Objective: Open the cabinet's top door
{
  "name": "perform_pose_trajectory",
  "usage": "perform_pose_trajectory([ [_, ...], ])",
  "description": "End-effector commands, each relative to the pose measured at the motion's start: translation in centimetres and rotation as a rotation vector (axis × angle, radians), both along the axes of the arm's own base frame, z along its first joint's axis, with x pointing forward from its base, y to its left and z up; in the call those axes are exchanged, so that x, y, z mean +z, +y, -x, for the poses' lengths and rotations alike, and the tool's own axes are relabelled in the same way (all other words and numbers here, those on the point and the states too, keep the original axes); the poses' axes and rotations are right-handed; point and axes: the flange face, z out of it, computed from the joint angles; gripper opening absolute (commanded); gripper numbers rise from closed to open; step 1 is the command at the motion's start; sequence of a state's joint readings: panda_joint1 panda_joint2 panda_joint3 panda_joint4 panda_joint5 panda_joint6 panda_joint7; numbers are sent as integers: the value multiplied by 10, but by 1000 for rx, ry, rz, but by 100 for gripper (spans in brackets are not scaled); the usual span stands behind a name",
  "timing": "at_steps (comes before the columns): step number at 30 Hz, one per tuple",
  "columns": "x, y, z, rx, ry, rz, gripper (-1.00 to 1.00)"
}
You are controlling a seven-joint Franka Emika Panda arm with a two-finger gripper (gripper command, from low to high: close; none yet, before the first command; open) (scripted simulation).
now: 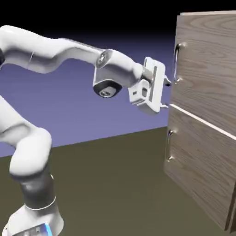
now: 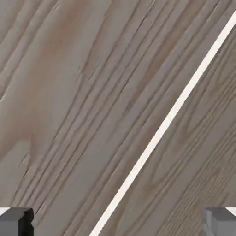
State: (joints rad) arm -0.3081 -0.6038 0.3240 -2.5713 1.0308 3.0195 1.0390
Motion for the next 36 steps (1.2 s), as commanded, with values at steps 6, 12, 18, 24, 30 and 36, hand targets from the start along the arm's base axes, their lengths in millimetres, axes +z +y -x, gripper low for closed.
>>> perform_pose_trajectory([
  [6,14,1,0,-129,-80,-260,0],
  [12,23,8,-1,-237,-159,-527,0],
  [18,29,19,-5,-325,-230,-801,0],
  [24,31,36,-11,-394,-291,-1081,0],
  [30,31,57,-19,-447,-338,-1367,0],
  [36,29,83,-31,-486,-367,-1658,0],
])
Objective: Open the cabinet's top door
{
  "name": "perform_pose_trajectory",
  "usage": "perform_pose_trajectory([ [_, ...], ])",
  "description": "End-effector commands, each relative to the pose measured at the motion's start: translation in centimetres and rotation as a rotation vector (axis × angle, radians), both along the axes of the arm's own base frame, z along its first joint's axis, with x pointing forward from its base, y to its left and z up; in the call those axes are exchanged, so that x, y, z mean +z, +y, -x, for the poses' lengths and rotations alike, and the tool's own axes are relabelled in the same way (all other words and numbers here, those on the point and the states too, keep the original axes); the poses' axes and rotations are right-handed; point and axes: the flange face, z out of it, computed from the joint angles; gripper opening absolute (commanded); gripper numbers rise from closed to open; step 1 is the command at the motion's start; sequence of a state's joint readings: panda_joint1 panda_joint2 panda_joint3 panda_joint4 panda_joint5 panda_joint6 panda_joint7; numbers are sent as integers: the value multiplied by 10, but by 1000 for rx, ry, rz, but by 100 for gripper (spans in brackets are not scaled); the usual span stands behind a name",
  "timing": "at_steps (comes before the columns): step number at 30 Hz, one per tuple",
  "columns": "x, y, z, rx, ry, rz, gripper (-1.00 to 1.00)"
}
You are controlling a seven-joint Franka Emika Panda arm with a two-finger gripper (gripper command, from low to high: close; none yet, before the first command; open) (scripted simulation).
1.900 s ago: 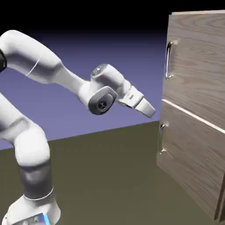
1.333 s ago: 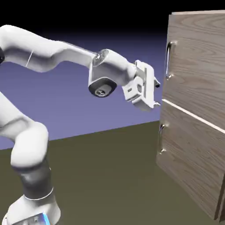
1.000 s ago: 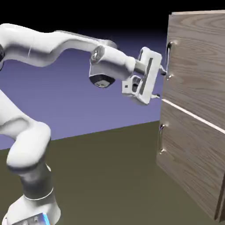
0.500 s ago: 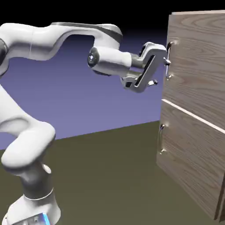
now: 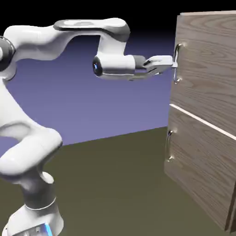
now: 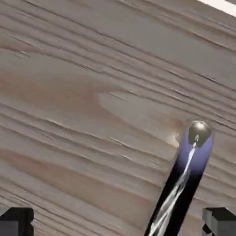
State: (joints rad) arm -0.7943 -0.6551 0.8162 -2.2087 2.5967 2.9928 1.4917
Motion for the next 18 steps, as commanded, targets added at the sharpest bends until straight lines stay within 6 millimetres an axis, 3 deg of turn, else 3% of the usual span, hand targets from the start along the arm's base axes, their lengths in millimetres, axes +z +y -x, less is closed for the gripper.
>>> perform_pose_trajectory([
  [1,0,5,-2,-4,-12,-47,0],
  [6,-3,29,-14,-19,-69,-287,0],
  [8,-3,29,-14,-19,-69,-288,0],
  [14,-3,26,-64,-19,-69,-288,0],
  [15,-3,26,-64,-19,-69,-288,-100],
  [18,-3,24,-57,-1,-67,-289,-100],
])
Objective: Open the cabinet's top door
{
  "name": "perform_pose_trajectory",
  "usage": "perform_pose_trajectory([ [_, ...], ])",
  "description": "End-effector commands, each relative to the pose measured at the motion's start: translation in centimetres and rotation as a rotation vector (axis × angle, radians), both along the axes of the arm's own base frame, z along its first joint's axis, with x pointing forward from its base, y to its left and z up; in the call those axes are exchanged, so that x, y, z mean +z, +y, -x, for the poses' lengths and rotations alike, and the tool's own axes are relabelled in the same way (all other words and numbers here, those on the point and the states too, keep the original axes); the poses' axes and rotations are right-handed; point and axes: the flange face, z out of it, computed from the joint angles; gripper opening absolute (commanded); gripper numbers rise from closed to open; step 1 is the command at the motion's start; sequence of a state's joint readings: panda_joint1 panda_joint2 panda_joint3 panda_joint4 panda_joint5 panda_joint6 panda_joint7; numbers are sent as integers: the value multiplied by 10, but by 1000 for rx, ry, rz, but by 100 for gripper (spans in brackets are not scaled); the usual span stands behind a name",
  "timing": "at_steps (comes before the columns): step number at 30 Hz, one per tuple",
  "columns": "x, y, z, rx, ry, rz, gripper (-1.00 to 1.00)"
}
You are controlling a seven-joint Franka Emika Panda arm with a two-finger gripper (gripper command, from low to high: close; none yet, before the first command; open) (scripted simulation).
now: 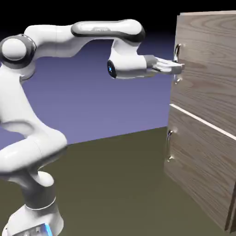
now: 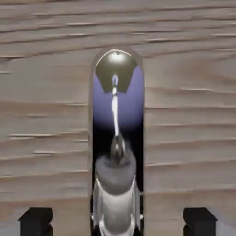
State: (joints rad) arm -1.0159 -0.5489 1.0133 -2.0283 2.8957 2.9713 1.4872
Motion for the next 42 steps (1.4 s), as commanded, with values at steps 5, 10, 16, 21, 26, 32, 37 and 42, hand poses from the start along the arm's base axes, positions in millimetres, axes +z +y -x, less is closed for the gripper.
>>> perform_pose_trajectory([
  [5,-1,-5,13,39,1,0,-100],
  [10,0,-12,29,85,0,0,-100],
  [16,0,-29,60,175,0,0,-100],
  [21,0,-48,90,267,0,0,-100],
  [26,0,-71,118,361,0,0,-100],
  [32,0,-101,149,475,0,0,-100],
  [37,0,-131,173,575,0,0,-100],
  [42,0,-167,197,688,0,0,-100],
])
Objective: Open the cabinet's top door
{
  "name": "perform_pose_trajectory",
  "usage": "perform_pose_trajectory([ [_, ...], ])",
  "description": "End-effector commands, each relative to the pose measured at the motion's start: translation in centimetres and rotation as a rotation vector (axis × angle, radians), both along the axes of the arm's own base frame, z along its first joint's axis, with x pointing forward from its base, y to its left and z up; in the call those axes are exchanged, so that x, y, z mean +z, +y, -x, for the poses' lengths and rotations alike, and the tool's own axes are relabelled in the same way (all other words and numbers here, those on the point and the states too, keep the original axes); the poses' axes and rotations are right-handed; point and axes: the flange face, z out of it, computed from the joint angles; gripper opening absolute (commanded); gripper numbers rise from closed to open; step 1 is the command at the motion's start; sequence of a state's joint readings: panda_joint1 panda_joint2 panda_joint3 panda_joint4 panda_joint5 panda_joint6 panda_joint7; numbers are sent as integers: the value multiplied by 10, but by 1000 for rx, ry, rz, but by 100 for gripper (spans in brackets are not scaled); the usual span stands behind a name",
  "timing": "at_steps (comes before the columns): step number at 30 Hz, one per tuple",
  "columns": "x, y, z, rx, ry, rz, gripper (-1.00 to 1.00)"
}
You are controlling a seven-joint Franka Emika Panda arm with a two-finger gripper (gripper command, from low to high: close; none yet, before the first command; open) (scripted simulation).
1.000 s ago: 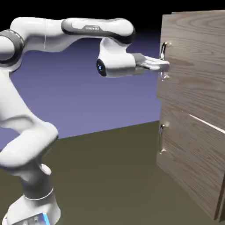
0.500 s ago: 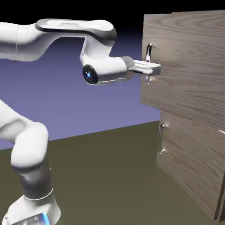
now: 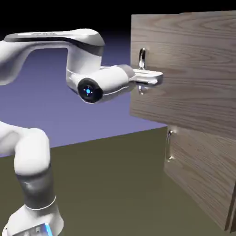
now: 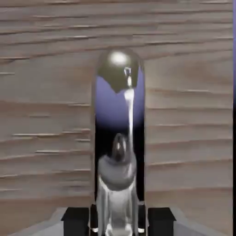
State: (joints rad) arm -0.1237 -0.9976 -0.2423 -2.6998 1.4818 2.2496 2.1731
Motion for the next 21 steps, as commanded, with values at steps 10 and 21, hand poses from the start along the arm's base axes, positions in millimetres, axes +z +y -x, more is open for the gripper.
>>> perform_pose_trajectory([
  [10,0,-87,37,248,0,0,-100],
  [21,0,-187,51,512,0,0,-100],
])
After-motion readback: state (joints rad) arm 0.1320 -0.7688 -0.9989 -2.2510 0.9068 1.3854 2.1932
